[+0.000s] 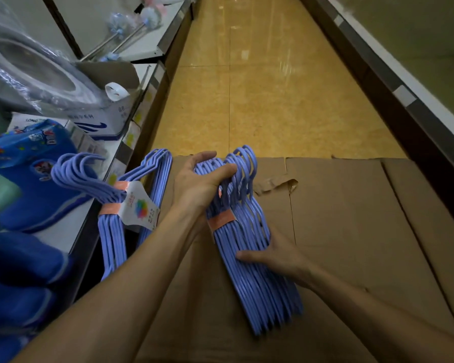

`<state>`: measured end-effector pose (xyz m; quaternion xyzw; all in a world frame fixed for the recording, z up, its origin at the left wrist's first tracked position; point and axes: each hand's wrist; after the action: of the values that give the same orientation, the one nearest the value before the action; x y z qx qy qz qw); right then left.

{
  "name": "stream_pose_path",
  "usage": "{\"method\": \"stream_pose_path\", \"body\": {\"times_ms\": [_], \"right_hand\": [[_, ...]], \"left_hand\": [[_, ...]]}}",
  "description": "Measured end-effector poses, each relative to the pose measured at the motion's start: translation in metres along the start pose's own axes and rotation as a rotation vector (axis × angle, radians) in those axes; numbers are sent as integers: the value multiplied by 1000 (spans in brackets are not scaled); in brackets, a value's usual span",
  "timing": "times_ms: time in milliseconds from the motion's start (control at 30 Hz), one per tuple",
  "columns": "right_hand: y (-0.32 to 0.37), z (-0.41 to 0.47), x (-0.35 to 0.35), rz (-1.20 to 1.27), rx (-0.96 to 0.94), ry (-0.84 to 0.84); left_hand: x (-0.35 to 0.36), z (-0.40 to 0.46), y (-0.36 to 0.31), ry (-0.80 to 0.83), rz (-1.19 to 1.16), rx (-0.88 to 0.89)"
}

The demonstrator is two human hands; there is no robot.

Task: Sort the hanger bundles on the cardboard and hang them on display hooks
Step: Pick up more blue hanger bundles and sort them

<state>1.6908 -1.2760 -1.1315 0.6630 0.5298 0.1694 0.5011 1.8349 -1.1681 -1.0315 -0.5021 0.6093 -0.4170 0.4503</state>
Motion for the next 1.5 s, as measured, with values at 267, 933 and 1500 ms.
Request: {"method": "stream_pose_path", "body": {"times_ms": [267,933,1500], "right_hand": [[11,-36,41,-511,-123,-349],[-3,-22,76,-699,-137,-634],[21,-37,-28,-223,-317,-416]], "left_hand": [[14,-11,-3,-12,-77,-16],[-10,-16,2,252,68,159],[-45,13,23,-145,-69,-217]]}}
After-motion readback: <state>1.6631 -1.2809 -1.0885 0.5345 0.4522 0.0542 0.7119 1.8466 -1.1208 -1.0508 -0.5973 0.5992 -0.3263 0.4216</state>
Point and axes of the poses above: each hand's wrist, its own z-axis towards the middle knuckle, its own x-axis out of the palm, y = z × x, and after that the axes turned 13 degrees about -y, right-handed
